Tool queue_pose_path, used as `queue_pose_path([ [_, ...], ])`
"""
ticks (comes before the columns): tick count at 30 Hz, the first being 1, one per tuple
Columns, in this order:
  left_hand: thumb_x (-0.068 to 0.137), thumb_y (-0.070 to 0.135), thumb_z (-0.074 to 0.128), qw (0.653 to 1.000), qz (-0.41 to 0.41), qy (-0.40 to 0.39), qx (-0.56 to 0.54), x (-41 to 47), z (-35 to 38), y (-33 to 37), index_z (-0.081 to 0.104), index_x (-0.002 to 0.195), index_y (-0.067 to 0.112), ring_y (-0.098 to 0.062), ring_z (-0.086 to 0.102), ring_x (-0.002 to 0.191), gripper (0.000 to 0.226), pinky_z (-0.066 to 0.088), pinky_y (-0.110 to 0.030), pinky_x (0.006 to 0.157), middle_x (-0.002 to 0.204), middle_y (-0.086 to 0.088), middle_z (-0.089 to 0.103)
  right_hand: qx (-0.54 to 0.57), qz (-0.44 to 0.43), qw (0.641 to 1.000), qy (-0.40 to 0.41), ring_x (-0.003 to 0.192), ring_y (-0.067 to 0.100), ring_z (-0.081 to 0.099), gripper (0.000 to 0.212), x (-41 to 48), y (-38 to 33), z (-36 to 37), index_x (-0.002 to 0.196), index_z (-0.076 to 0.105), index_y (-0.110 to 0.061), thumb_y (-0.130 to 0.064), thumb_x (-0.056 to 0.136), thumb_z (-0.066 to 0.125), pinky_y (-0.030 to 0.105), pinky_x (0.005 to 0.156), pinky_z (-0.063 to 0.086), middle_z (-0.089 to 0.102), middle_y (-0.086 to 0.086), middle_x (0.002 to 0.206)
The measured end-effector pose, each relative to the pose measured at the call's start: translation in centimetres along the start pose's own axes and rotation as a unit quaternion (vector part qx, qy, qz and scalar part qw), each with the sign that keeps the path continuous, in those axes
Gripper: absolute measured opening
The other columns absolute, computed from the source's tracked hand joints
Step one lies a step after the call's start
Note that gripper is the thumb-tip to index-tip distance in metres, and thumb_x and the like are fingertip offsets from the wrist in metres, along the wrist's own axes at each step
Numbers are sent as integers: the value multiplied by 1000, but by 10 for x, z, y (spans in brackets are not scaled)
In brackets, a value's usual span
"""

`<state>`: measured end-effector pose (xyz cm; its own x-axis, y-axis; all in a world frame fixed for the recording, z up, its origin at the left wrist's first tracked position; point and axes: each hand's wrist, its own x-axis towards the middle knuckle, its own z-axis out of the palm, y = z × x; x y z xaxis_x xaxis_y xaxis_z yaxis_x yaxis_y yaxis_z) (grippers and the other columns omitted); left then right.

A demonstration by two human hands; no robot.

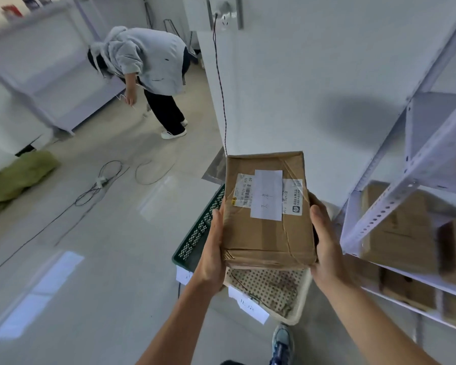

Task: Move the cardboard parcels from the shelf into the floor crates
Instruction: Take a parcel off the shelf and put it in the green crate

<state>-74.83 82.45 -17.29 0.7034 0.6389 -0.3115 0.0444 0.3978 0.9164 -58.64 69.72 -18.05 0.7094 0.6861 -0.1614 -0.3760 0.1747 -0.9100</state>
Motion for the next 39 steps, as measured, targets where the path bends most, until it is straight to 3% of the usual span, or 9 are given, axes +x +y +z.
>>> queue_pose_path([
  [10,71,93,54,995,-88,43,7,97,-75,-11,48,161,36,-26,55,147,106,43,-56,123,163,0,53,-24,78,994,66,136,18,61,59,68,79,39,150,55,-35,-59,96,52,56,120,42,67,-5,145],
  [14,90,87,40,993,-115,23,30,158,-122,-21,65,142,51,-27,63,139,68,57,-50,110,149,3,67,-30,96,988,117,136,11,60,47,104,124,67,138,62,-49,-63,94,55,52,121,41,65,-10,146],
  [17,100,80,31,990,-141,-5,27,209,-173,-31,54,155,46,-27,56,147,68,44,-58,122,157,2,61,-53,113,980,155,138,15,58,51,138,164,95,134,66,-49,-72,89,58,53,121,41,63,-6,148],
  [21,109,72,21,981,-179,-72,31,276,-243,-55,44,162,42,-22,57,147,65,51,-46,118,159,5,59,-88,120,969,198,141,14,56,67,188,229,132,147,53,-48,-79,88,58,53,119,42,59,-11,151],
  [23,107,75,23,978,-193,-62,55,306,-269,-68,45,161,45,-17,58,145,65,49,-47,120,157,10,61,-90,142,955,244,136,20,58,63,212,263,147,139,52,-48,-78,84,60,58,117,45,61,-6,146],
  [27,103,81,26,970,-211,-57,102,360,-316,-102,67,136,45,-19,70,129,64,51,-52,114,138,5,74,-65,188,935,293,125,34,62,34,255,329,167,111,56,-34,-63,94,54,60,108,52,66,7,129],
  [32,91,92,33,955,-263,-61,124,414,-357,-144,70,134,43,-26,65,134,75,41,-59,123,137,2,74,-85,218,918,321,111,21,67,28,294,400,165,123,55,-22,-46,111,47,34,77,52,68,-1,118],
  [37,87,93,39,944,-278,-73,161,460,-387,-194,69,138,48,-16,63,137,75,35,-53,127,139,12,73,-75,253,907,328,126,24,61,25,325,471,149,123,57,-26,-45,108,52,52,105,50,67,-2,129],
  [39,80,96,42,942,-277,-70,178,477,-396,-214,65,144,46,-13,60,140,84,32,-50,129,143,13,71,-74,267,903,327,128,22,59,21,337,497,142,119,57,-29,-45,107,54,51,109,46,66,-2,133],
])
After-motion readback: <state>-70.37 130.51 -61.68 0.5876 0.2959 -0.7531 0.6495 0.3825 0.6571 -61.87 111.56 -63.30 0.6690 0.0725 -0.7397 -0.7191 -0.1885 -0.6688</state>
